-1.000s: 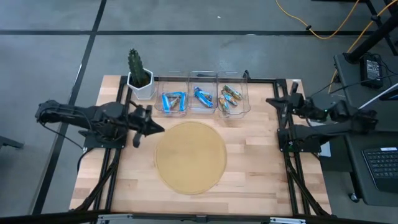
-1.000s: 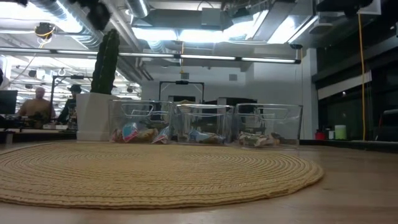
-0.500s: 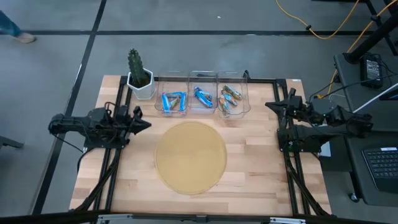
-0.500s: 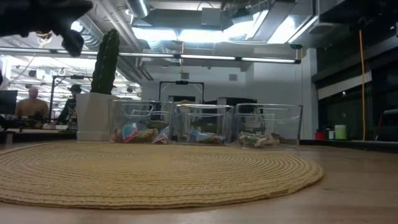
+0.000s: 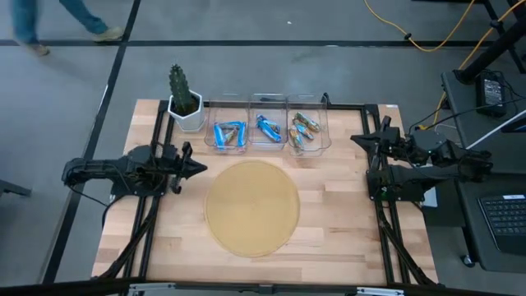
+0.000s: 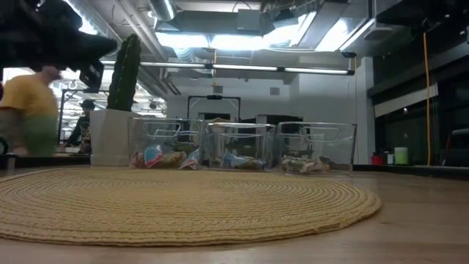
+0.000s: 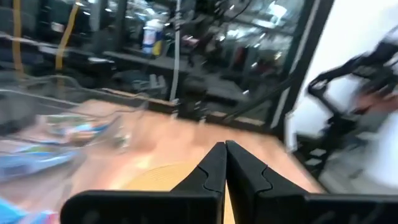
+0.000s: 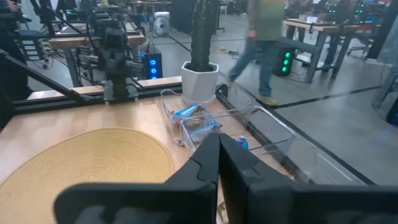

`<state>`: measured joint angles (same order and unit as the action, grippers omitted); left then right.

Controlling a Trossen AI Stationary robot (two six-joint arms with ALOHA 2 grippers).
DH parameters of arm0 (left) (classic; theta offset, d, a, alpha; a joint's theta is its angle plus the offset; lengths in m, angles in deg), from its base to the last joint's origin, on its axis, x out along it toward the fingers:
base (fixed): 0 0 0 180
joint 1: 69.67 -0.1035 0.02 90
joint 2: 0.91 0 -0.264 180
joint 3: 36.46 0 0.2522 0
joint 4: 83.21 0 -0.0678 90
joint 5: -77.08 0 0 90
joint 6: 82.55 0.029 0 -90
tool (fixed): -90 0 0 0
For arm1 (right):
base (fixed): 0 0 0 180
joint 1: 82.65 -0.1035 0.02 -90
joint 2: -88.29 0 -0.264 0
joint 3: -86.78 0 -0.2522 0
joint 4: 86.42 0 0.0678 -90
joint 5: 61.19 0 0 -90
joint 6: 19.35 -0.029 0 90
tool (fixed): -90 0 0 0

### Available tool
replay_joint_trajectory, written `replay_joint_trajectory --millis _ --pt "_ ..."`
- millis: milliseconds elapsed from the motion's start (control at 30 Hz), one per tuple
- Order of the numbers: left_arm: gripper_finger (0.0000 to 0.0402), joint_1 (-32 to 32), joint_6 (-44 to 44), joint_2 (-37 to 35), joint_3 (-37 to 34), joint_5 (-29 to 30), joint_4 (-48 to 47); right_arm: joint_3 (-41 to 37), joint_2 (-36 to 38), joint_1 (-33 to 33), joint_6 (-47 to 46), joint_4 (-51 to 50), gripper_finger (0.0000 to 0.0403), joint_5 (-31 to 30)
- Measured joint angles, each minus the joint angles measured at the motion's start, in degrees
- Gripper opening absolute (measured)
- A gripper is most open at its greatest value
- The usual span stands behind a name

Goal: Pick and place Granola Bars by type
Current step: Return to Home Position

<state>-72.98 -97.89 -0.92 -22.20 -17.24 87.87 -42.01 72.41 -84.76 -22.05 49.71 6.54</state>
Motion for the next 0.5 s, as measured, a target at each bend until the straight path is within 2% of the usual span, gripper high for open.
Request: replay_joint_trajectory --millis 333,500 --pt "0.0002 -1.0 15.6 0.2 0.0 2.9 -3.8 0.0 0.0 0.0 -0.9 0.0 0.0011 3.1" --pt "0.0004 -1.0 16.6 0.9 0.0 5.1 -4.0 0.0 0.0 0.0 0.3 -0.3 0.0006 3.1"
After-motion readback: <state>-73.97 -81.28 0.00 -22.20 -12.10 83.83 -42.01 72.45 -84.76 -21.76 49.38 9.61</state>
